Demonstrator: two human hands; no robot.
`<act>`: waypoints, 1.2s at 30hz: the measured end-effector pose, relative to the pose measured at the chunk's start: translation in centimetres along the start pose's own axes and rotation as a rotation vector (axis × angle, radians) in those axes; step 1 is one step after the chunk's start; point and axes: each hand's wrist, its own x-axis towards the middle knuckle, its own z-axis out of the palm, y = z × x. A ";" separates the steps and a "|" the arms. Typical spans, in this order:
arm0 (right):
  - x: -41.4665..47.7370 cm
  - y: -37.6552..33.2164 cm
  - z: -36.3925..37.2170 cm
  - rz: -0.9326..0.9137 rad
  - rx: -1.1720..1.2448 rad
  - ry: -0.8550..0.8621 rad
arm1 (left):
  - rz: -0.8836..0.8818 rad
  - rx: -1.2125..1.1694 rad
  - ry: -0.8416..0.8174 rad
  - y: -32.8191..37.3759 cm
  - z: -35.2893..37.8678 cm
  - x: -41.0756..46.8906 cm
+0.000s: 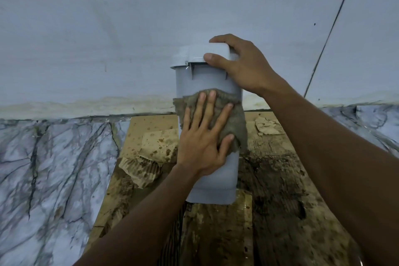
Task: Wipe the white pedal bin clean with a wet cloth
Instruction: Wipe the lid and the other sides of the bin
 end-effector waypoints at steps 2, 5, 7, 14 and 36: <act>0.0 -0.2 0.3 -0.014 -0.005 -0.001 | -0.060 -0.015 0.028 -0.5 -0.5 1.8; 0.0 -0.5 0.3 -0.012 -0.003 -0.011 | -0.102 -0.027 0.033 -0.5 -1.3 4.9; -0.1 -0.4 0.2 -0.019 -0.004 -0.011 | -0.110 -0.046 0.037 0.5 -1.2 5.1; -0.1 0.0 0.2 -0.040 0.021 0.002 | 0.235 0.019 -0.118 1.3 1.3 -3.7; 0.7 0.4 1.0 -0.052 0.017 0.036 | -0.199 -0.058 0.041 0.4 -0.7 4.4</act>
